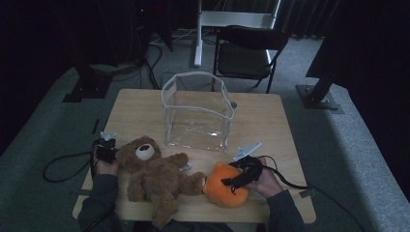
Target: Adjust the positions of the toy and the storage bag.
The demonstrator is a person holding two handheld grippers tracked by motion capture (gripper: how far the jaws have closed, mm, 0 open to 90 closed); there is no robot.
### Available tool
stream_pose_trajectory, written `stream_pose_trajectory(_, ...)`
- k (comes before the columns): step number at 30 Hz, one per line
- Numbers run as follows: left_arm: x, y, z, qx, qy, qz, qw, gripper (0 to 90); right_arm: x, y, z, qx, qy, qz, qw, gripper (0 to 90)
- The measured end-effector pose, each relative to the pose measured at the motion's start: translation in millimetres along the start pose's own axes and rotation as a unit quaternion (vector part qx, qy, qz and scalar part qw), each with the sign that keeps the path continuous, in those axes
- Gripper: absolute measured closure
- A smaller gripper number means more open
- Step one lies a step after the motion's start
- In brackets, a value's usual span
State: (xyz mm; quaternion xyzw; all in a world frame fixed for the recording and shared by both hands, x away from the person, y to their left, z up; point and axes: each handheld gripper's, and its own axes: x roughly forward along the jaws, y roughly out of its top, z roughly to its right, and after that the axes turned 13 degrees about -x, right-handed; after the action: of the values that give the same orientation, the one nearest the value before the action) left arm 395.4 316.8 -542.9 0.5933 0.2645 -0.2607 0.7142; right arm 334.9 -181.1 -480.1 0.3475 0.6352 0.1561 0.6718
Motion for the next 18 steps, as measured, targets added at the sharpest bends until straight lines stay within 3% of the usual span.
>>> stream_pose_trajectory(6,0.0,0.0,0.0,0.0,0.0,0.0,1.0,29.8,-3.5,0.4,-2.3,-0.021,-0.012,-0.006,0.9997,50.6)
stream_pose_trajectory(13,0.1,0.1,0.1,0.0,0.0,0.0,1.0,29.7,-8.8,0.1,-2.5,-0.023,-0.011,0.008,0.9996,56.8)
stream_pose_trajectory(18,0.2,0.2,0.1,0.0,0.001,0.0,1.0,29.7,-17.4,-0.2,-1.9,-0.022,-0.032,0.017,0.9991,58.6)
